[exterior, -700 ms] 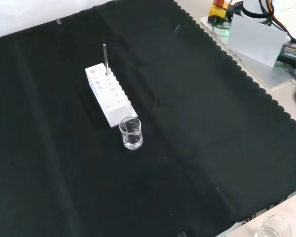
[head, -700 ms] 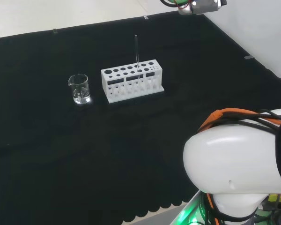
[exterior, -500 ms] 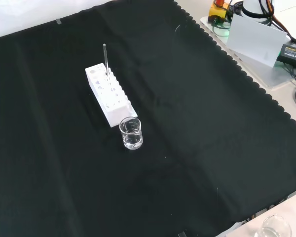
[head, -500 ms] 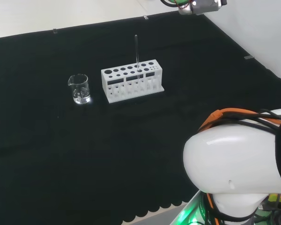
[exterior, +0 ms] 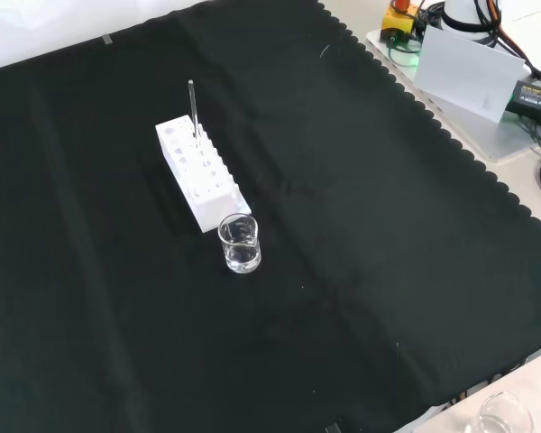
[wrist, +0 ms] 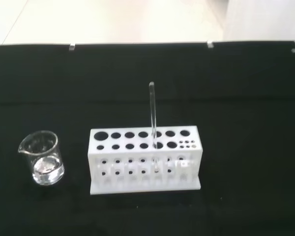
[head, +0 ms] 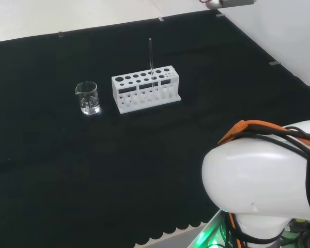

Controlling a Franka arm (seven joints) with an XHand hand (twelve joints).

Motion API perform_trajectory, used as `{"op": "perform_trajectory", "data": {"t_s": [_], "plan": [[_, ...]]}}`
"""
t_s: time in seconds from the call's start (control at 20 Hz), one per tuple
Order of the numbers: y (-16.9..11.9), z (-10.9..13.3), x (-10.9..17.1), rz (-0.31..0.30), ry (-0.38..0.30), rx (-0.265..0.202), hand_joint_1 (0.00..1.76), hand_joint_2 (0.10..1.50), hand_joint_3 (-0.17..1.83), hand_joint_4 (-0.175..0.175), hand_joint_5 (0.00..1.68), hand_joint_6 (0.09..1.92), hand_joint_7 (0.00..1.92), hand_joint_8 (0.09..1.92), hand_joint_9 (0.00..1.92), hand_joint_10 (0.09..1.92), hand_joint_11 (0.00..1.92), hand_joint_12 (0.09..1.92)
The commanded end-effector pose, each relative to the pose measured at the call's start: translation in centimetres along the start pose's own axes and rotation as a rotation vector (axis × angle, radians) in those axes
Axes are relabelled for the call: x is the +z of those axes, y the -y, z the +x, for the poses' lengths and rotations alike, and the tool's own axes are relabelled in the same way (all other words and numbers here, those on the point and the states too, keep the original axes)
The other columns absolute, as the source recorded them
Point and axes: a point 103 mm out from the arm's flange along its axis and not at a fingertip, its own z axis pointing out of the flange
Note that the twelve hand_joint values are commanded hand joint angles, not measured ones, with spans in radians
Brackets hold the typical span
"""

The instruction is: Take the glass rod from the white test tube rack.

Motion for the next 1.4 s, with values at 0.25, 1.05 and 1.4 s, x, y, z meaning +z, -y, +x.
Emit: {"op": "perform_trajectory", "data": {"t_s": [0.25, 1.05, 1.4], "plan": [[1.4, -0.1, -0.8, -0.048, -0.029, 0.029, 0.62, 1.14, -0.17, -0.113, 0.12, 0.09, 0.0, 0.55, 0.36, 0.09, 0.0, 1.29], [-10.7, -2.4, 1.8, -0.038, -0.09, -0.005, 0.65, 1.15, -0.17, -0.11, 0.21, 0.09, 0.06, 0.77, 0.16, 0.84, 0.01, 1.45], [-16.0, -2.2, 4.6, 0.009, -0.091, -0.007, 0.66, 1.16, -0.17, -0.113, 0.24, 0.09, 0.12, 0.8, 0.21, 0.84, 0.03, 1.46]]}}
